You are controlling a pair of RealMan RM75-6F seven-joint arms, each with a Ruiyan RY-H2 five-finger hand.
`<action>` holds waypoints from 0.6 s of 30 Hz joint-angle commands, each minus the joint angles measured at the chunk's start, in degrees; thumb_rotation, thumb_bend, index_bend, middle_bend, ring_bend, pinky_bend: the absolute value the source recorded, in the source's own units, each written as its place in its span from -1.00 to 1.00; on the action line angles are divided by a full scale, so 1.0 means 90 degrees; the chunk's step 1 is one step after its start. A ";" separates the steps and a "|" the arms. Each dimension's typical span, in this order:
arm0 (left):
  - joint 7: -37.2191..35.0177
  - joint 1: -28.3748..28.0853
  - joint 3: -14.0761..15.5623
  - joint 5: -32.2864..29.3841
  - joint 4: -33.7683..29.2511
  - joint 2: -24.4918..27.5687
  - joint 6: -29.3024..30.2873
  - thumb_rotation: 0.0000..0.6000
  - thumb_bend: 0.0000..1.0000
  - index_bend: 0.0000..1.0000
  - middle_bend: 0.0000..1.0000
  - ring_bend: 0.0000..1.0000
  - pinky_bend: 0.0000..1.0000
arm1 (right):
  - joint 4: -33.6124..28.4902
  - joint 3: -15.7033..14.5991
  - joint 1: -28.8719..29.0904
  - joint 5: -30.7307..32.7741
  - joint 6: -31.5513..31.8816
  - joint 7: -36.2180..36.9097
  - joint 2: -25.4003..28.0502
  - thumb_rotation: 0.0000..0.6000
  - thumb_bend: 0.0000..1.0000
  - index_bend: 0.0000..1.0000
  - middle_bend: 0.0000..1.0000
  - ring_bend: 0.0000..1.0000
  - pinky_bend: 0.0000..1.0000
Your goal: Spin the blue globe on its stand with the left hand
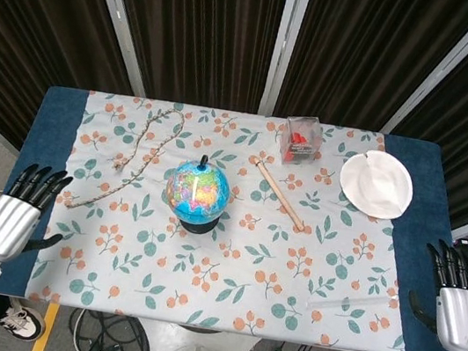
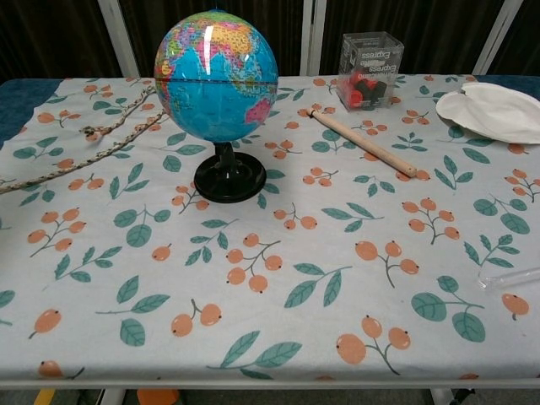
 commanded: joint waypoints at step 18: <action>0.0571 -0.2074 -0.0644 0.0502 -0.0688 -0.0979 -0.1941 1.00 -0.82 -0.83 -0.86 -0.96 -0.96 | 0.0271 -0.0023 0.0054 0.0095 -0.0225 0.0184 -0.0128 1.00 -0.48 -1.00 -1.00 -1.00 -1.00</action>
